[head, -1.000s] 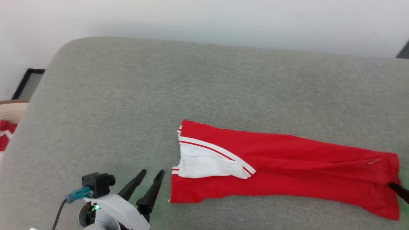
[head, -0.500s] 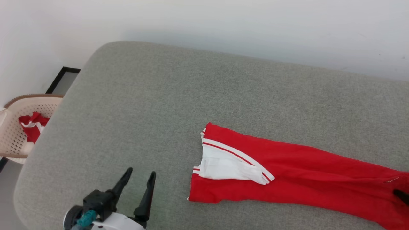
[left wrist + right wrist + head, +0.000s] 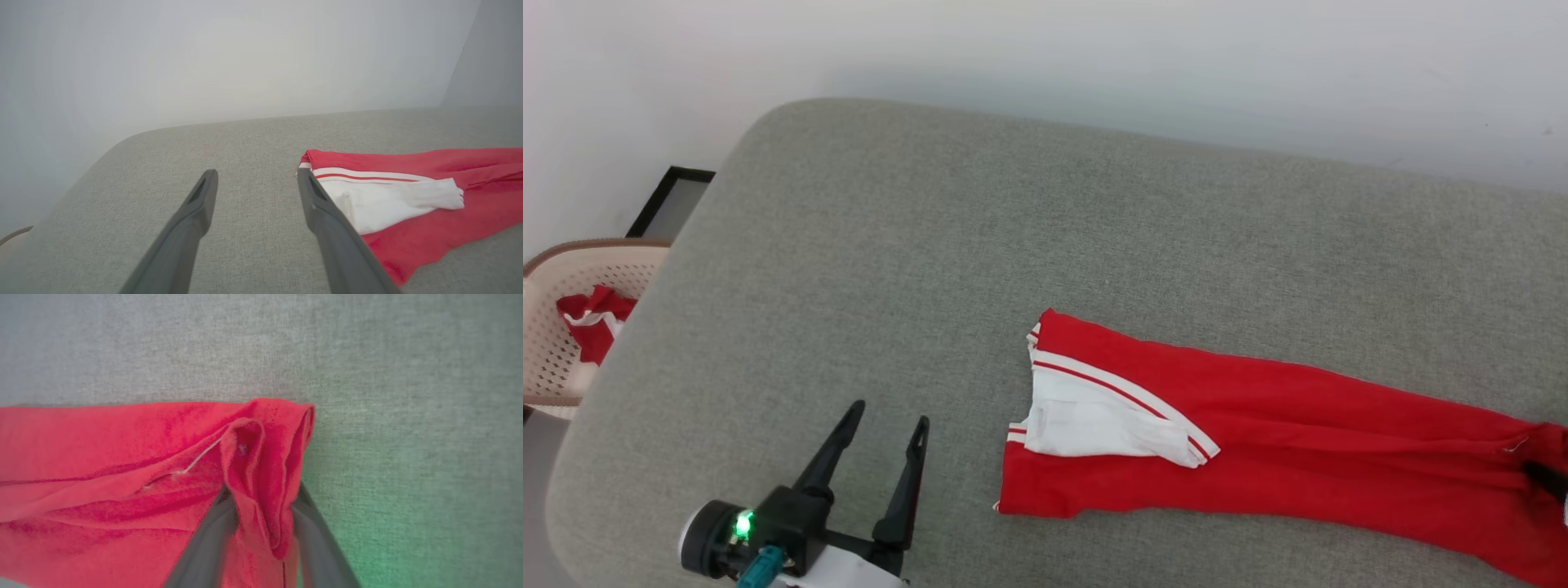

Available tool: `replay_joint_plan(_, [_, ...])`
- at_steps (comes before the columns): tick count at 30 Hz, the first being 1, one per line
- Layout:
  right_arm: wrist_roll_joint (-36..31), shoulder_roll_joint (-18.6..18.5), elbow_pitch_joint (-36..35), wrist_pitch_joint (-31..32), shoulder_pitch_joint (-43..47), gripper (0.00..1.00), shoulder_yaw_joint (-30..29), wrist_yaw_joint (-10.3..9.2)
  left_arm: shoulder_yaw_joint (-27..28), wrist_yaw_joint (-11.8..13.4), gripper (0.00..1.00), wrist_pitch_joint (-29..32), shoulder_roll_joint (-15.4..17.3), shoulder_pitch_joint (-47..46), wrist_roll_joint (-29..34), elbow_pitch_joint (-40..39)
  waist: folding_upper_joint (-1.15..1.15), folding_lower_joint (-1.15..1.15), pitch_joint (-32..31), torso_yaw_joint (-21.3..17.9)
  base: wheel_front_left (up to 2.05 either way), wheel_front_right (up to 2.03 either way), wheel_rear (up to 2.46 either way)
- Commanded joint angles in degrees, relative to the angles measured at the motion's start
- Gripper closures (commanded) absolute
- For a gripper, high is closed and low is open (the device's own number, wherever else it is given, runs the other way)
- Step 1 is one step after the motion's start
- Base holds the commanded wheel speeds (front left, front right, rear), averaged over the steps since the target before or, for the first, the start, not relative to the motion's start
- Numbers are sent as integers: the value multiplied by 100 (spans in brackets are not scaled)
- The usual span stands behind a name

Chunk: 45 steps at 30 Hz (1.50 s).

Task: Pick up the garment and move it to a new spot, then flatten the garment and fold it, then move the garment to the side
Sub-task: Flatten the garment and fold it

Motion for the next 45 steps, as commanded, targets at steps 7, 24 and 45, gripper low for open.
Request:
replay_joint_plan(7, [-54, -9, -50, -182, -20, 100, -300, -12, 337, -143, 0, 2, -133, 155, 239, -51, 0, 0, 61, -182, 0, 0, 0])
replay_joint_plan(24, [-642, -1298, 480, -801, -75, 100, -1897, -8, 711, -278, 0, 2, -276, 58, 432, -163, 0, 0, 412, -882, 0, 0, 0])
replay_joint_plan(45, [-746, 293, -4390, 1257, 643, 100, -177, -8, 593, -290, 0, 2, -507, 253, 271, -48, 0, 0, 91, -555, 0, 0, 0])
